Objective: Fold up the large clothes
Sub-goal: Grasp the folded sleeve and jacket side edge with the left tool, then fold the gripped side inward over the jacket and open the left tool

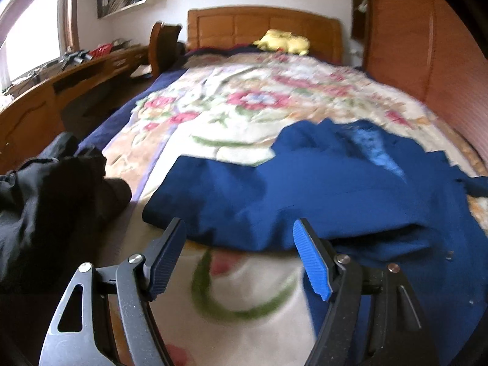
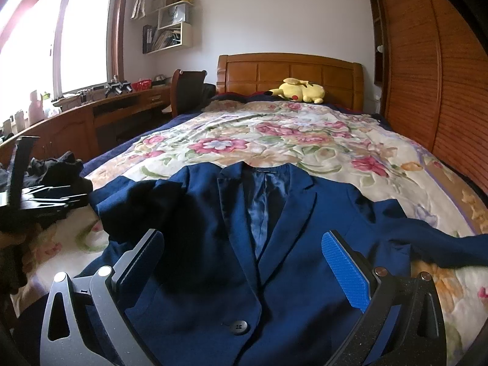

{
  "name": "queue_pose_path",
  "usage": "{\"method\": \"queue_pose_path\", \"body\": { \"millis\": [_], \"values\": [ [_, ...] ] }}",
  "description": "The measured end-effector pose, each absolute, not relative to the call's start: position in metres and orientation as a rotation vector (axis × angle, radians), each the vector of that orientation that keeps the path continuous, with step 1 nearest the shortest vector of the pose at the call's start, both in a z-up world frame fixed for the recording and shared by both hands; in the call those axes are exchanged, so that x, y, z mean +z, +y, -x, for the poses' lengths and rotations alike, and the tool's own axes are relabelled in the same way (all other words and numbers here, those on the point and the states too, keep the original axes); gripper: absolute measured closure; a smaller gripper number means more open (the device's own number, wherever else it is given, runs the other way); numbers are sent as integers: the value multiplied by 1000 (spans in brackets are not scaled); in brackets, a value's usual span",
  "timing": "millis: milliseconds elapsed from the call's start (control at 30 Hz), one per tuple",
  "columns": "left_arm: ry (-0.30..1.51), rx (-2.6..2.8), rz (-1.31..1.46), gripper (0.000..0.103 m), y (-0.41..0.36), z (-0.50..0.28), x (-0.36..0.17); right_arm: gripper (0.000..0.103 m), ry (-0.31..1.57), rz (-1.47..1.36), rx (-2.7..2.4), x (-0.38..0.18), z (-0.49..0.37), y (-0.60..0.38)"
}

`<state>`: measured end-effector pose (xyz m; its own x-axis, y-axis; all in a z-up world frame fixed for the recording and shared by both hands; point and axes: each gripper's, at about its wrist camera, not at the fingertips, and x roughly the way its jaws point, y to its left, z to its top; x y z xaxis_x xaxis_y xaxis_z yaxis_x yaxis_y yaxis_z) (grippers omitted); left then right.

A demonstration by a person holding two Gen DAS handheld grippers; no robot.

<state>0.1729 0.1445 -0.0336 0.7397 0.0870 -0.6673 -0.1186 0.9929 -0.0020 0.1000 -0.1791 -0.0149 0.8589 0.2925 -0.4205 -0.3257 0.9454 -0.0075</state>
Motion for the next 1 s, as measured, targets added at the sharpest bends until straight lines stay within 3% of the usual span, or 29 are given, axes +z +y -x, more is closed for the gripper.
{"method": "queue_pose_path", "body": {
  "millis": [500,600,667,733,1000],
  "values": [
    [967,161,130,31,165,-232,-92,0,434,91,334,-17,-101,-181],
    [965,139,120,52,162,-235,-91,0,433,90,334,-16,-101,-182],
    [963,128,121,82,162,-234,-89,0,432,91,334,-16,-101,-182],
    [966,99,119,98,160,-233,-88,0,430,90,332,-16,-100,-183],
    [785,35,58,100,120,-210,-31,0,415,81,316,-12,-97,-193]
  ]
}}
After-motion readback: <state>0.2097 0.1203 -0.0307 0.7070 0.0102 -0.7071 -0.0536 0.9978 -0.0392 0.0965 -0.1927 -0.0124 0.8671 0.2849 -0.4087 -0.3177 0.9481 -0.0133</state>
